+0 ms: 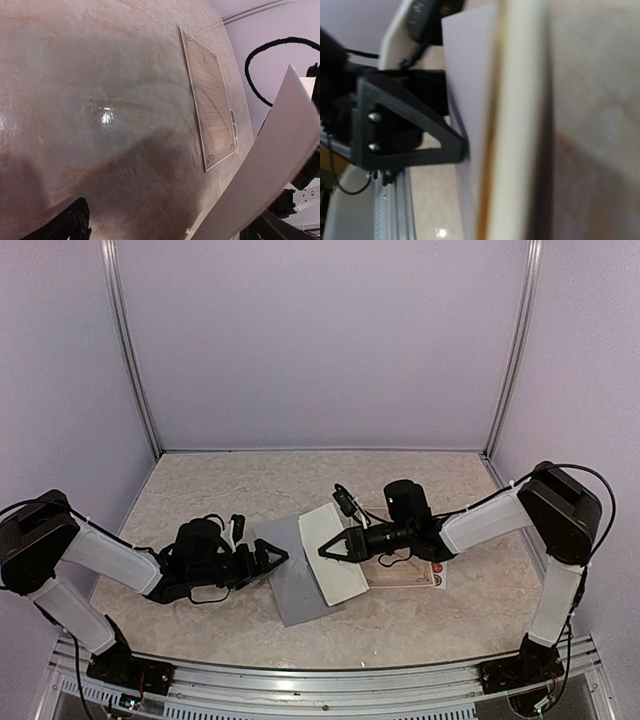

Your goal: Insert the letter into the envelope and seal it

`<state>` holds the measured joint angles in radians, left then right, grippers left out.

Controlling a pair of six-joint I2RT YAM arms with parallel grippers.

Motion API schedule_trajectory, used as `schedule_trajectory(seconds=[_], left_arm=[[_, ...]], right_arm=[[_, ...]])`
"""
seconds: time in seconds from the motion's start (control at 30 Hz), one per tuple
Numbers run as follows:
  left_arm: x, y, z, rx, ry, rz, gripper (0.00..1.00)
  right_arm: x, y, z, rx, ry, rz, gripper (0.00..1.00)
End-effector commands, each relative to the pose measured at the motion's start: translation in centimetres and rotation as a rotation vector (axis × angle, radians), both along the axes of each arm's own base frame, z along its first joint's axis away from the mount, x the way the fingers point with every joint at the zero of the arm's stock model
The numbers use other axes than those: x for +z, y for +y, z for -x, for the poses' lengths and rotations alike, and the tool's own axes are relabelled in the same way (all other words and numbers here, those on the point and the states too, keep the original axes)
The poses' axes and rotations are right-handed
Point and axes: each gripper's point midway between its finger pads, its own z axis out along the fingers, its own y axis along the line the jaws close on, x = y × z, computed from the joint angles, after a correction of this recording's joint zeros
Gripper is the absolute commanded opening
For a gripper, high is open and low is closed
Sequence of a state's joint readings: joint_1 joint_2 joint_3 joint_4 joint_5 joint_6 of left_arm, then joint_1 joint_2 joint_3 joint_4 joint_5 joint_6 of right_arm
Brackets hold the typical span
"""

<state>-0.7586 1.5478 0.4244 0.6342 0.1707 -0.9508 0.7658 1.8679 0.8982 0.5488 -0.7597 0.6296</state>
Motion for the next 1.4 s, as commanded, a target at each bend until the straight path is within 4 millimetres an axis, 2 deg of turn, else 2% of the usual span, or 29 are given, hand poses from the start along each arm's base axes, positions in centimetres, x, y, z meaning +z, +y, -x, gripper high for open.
schedule_trajectory(seconds=[0.0, 0.07, 0.13, 0.17, 0.3, 0.37, 0.67, 0.97, 1.17, 1.37], left_arm=[[3.4, -1.1, 0.9, -0.103, -0.121, 0.114, 0.94], [4.5, -1.6, 1.3, -0.143, -0.149, 0.16, 0.83], [5.3, -2.1, 1.7, -0.176, -0.168, 0.198, 0.65], [5.4, -2.3, 1.9, -0.191, -0.174, 0.211, 0.6], [6.6, -2.9, 2.8, -0.251, -0.212, 0.27, 0.14], [7.4, -3.1, 3.4, -0.284, -0.235, 0.302, 0.0], [11.9, -4.4, 5.5, -0.444, -0.321, 0.401, 0.0], [15.9, -4.5, 5.7, -0.422, -0.383, 0.467, 0.0], [17.4, -4.5, 5.9, -0.408, -0.403, 0.512, 0.0], [17.9, -5.0, 6.3, -0.424, -0.411, 0.525, 0.0]], right_arm=[[2.4, 0.2, 1.3, 0.069, -0.073, -0.085, 0.0], [2.6, 0.1, 1.5, 0.076, -0.078, -0.092, 0.0], [2.6, 0.1, 1.5, 0.077, -0.079, -0.093, 0.0], [2.7, 0.0, 1.5, 0.074, -0.081, -0.093, 0.0], [2.7, -0.2, 1.4, 0.064, -0.085, -0.084, 0.0], [3.2, -0.4, 1.4, 0.059, -0.101, -0.081, 0.0], [6.9, -1.7, 1.4, 0.045, -0.242, -0.014, 0.0], [9.4, -2.6, 1.0, -0.022, -0.311, 0.025, 0.0], [10.5, -2.4, 1.5, -0.044, -0.315, -0.015, 0.0], [10.7, -1.6, 2.4, -0.001, -0.28, -0.069, 0.0]])
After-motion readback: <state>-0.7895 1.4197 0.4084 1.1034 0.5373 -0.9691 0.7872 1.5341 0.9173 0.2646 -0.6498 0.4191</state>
